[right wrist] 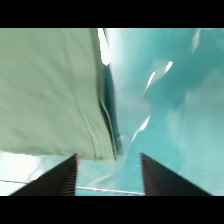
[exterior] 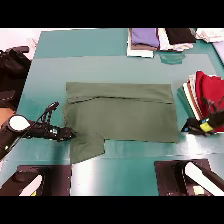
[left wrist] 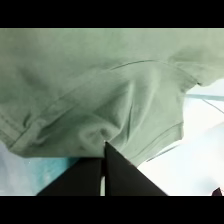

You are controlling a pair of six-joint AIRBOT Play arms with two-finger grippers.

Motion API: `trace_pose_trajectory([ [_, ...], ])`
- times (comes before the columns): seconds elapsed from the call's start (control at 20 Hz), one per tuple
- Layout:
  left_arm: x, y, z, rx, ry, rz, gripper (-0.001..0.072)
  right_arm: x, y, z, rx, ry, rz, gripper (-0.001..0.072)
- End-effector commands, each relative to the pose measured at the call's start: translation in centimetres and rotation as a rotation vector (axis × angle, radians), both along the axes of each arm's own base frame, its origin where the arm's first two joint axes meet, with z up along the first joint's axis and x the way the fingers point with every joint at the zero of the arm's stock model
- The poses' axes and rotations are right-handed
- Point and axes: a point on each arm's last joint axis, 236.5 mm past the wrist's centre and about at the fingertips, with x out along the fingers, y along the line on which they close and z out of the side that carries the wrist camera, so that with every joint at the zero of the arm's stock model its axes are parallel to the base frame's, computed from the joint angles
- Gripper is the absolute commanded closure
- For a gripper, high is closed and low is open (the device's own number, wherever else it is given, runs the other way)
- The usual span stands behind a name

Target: Fold the shirts.

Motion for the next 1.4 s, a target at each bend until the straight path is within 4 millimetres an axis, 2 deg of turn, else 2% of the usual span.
trace_pose_trajectory([
  [0.0,0.1,0.0,0.1,0.003,-0.006,-0.002,0.0684,-1.9,2.4,-2.6,0.102,0.001,-0.108,0.0229],
  [0.15,0.1,0.0,0.1,0.003,-0.005,-0.003,0.0684,-2.3,4.3,-3.3,0.130,0.013,-0.060,0.0247],
  [0.2,0.1,0.1,0.1,0.003,-0.005,-0.003,0.0684,-2.1,4.7,-3.3,0.123,0.006,-0.030,0.0341],
  [0.3,-0.3,0.1,0.2,0.007,0.008,-0.019,0.0685,-1.2,5.3,-2.6,0.095,-0.044,0.062,0.0613],
  [0.35,-0.8,0.1,0.3,0.012,0.020,-0.044,0.0685,-0.5,5.4,-1.8,0.073,-0.086,0.108,0.0692],
  [0.45,-1.8,0.9,0.7,0.055,0.048,-0.088,0.0686,0.4,4.7,0.4,-0.005,-0.152,0.190,0.0692],
  [0.55,-2.6,1.5,1.8,0.077,0.033,-0.081,0.0687,-0.1,4.0,2.9,-0.078,-0.184,0.264,0.0692],
  [0.7,-4.9,1.6,4.5,0.064,0.031,-0.051,0.0686,-1.8,3.3,5.9,-0.157,-0.208,0.299,0.0692],
  [0.8,-5.5,1.4,7.0,0.047,-0.001,-0.053,0.0686,-2.0,3.3,7.7,-0.189,-0.265,0.287,0.0693],
  [0.9,-4.3,1.7,9.0,0.065,-0.062,-0.055,0.0686,-1.1,3.1,9.0,-0.218,-0.326,0.281,0.0693],
  [1.0,-1.7,2.3,9.6,0.099,-0.123,-0.033,0.0686,0.5,2.6,9.6,-0.226,-0.345,0.267,0.0693],
  [1.1,1.6,2.2,9.4,0.104,-0.181,-0.020,0.0684,3.2,1.9,9.6,-0.225,-0.360,0.252,0.0693],
  [1.2,5.9,2.1,8.9,0.111,-0.232,0.006,0.0684,6.3,0.8,9.3,-0.228,-0.363,0.237,0.0693],
  [1.35,12.1,1.9,7.0,0.140,-0.245,-0.012,0.0684,10.8,0.0,8.4,-0.190,-0.339,0.223,0.0693],
])
